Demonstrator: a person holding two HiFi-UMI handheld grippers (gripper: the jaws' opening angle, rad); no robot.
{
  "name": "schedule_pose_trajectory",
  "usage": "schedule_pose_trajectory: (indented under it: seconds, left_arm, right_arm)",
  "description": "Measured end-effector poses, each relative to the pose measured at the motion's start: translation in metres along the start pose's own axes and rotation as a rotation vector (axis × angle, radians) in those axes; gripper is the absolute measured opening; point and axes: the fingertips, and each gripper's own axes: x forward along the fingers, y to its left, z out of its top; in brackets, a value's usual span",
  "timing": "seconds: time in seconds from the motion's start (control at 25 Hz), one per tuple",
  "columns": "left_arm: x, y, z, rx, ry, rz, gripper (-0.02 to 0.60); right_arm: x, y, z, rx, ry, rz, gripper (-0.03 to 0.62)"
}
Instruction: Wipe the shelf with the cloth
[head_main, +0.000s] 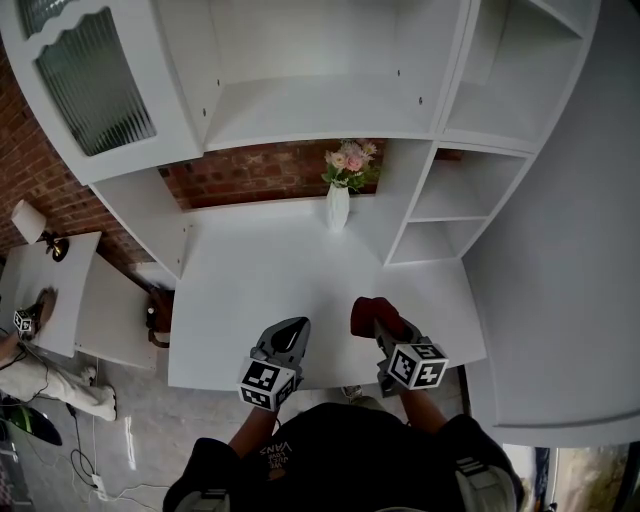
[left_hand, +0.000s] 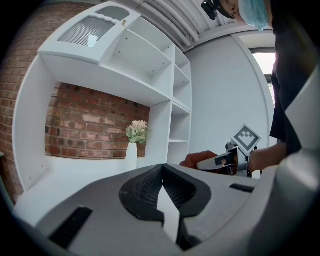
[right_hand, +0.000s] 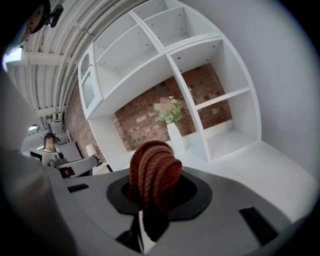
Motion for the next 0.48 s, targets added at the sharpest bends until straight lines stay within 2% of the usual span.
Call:
schedule_pose_trajectory:
  seconds: [0.48]
  left_arm:
    - [0.004, -0.001, 0.001, 0.002, 0.006, 0.014, 0.008]
  right_arm:
    - [0.001, -0.004, 0.014, -0.002, -0.024, 0.011, 0.096]
